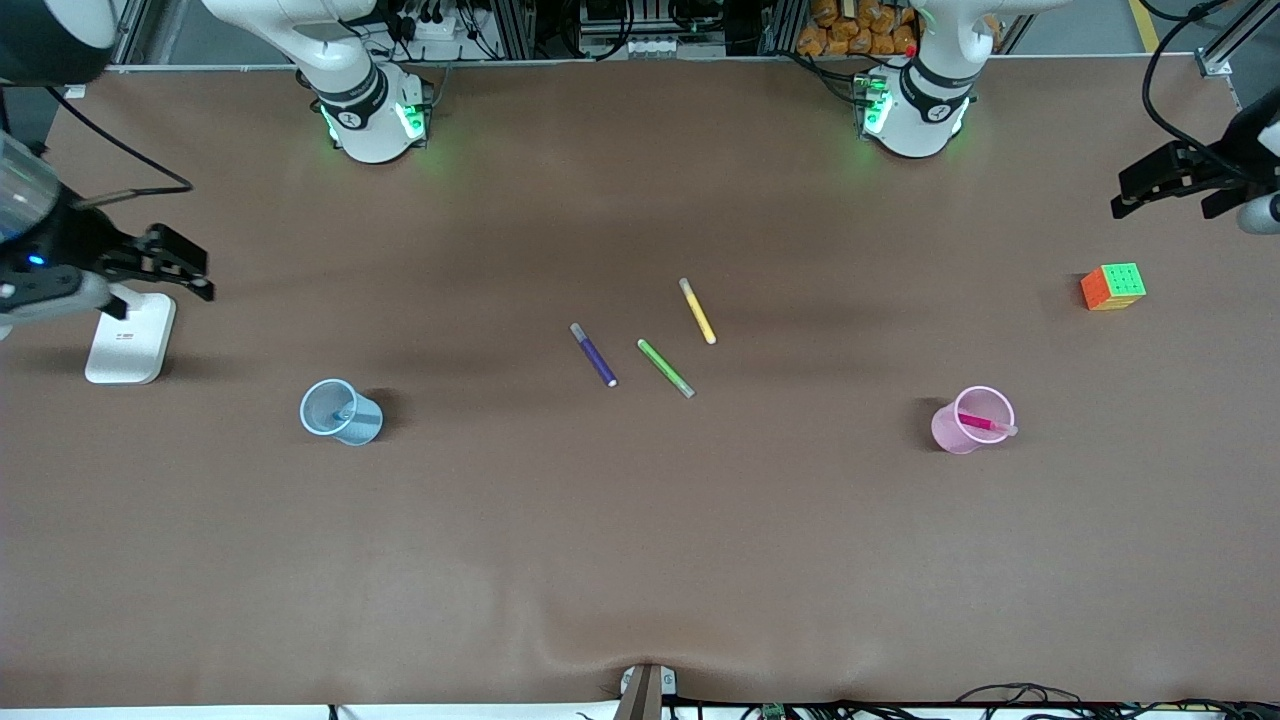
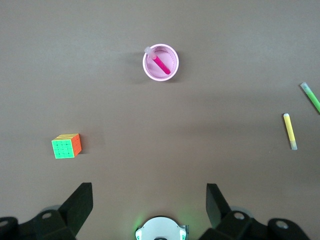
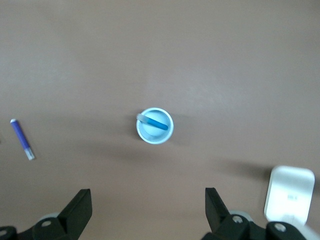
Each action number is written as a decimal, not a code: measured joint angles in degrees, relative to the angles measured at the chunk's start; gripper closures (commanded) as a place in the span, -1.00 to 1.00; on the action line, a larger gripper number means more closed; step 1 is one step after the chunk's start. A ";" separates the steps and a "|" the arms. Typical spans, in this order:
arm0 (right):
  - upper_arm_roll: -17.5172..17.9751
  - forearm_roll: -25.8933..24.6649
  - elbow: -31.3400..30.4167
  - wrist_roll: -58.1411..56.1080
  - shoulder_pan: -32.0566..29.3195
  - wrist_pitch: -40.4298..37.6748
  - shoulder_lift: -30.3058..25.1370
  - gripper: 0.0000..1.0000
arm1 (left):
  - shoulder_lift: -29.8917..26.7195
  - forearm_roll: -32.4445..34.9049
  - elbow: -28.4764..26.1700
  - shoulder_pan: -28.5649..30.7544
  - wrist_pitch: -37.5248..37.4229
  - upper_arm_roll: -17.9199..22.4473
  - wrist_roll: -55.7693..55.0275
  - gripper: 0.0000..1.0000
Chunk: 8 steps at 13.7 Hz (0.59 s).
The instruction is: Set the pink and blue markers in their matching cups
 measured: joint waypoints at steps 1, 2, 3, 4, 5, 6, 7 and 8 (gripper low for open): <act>-0.58 -0.01 0.00 2.69 -0.41 -1.05 -0.20 -1.00 | -0.01 0.00 -0.03 0.00 0.00 -0.29 -0.07 -1.00; -1.04 -0.01 0.01 4.74 -0.66 -2.21 -0.28 -1.00 | -0.01 0.00 -0.10 0.00 0.00 -0.38 -0.08 -1.00; -1.29 -0.01 0.07 5.99 -0.83 -3.48 -0.34 -1.00 | -0.01 0.00 -0.14 0.02 -0.05 -0.38 -0.11 -1.00; -1.51 -0.01 0.35 6.72 -0.88 -4.92 -0.41 -1.00 | -0.04 0.00 -0.15 0.02 -0.33 -0.40 -0.51 -1.00; -1.85 -0.01 1.04 7.22 -0.87 -6.50 -0.46 -1.00 | -0.17 0.00 -0.18 0.03 -0.82 -0.57 -1.39 -1.00; -2.24 -0.01 1.85 7.34 -0.88 -7.92 -0.50 -1.00 | -0.38 0.00 -0.29 0.02 -1.13 -0.96 -2.39 -1.00; -2.61 -0.01 2.76 7.36 -0.88 -9.28 -0.53 -1.00 | -0.62 -0.01 -0.41 0.02 -1.28 -1.41 -3.04 -1.00; -2.78 -0.01 3.46 7.36 -0.88 -10.26 -0.55 -1.00 | -0.76 -0.01 -0.46 0.01 -1.47 -1.68 -3.32 -1.00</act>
